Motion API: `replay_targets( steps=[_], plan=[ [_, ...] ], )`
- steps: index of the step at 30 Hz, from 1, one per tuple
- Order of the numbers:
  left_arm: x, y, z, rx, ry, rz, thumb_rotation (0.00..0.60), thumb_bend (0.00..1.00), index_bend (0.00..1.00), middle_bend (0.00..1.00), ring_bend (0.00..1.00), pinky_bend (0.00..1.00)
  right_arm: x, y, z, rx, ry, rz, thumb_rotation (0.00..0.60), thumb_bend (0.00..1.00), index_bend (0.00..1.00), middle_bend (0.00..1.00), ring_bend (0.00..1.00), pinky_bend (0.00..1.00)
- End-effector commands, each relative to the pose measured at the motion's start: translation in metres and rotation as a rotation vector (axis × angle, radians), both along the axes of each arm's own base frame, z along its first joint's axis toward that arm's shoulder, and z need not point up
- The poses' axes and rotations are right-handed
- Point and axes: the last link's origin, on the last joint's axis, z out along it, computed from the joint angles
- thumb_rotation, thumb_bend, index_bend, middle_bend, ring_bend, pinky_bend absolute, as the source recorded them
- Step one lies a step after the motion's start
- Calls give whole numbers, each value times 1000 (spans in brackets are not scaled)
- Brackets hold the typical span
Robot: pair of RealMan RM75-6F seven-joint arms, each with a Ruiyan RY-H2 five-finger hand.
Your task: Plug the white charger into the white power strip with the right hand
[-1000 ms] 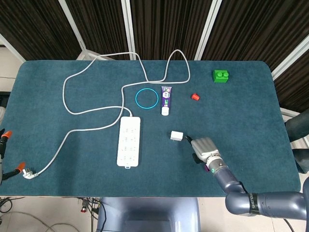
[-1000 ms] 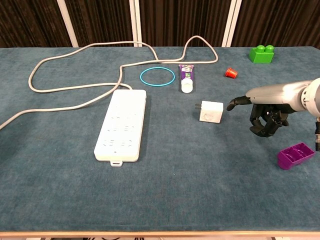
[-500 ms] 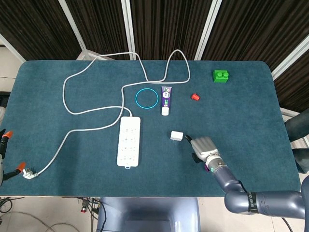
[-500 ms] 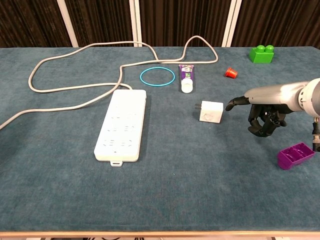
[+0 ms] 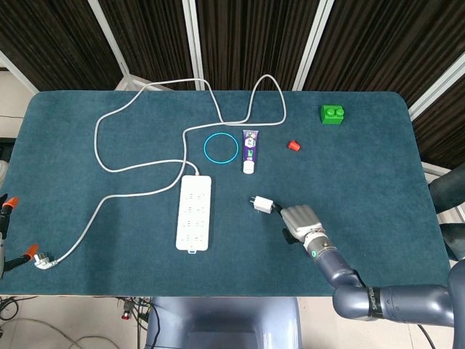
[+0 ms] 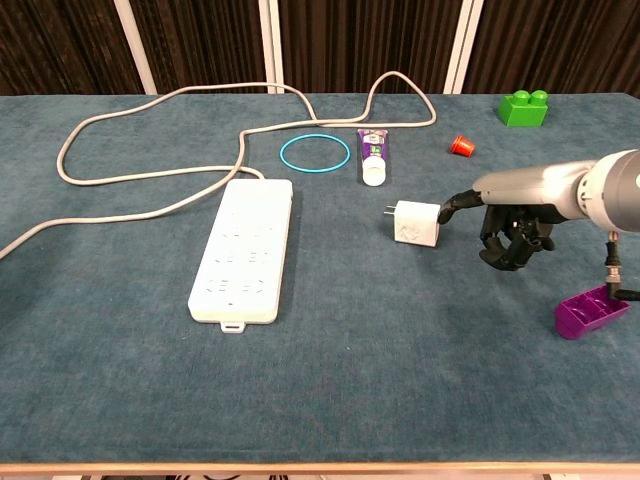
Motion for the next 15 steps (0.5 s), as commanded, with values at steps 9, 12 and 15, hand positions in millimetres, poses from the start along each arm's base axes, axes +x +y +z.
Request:
replay_targets(
  steps=[9,12,15],
  plan=[
    [0,0,0,-1,-1,-2,600,153,104,0,0,0,9,-2,-5,1,-10,12,600,619,108,689,760,698],
    [0,0,0,-1,-1,-2,600,154,104,0,0,0,14,-1,-5,0,-16,22,600,618,108,689,760,699],
    [0,0,0,-2,-2,-3,600,154,104,0,0,0,19,-1,-6,-2,-25,31,600,618,108,689,760,699]
  ],
)
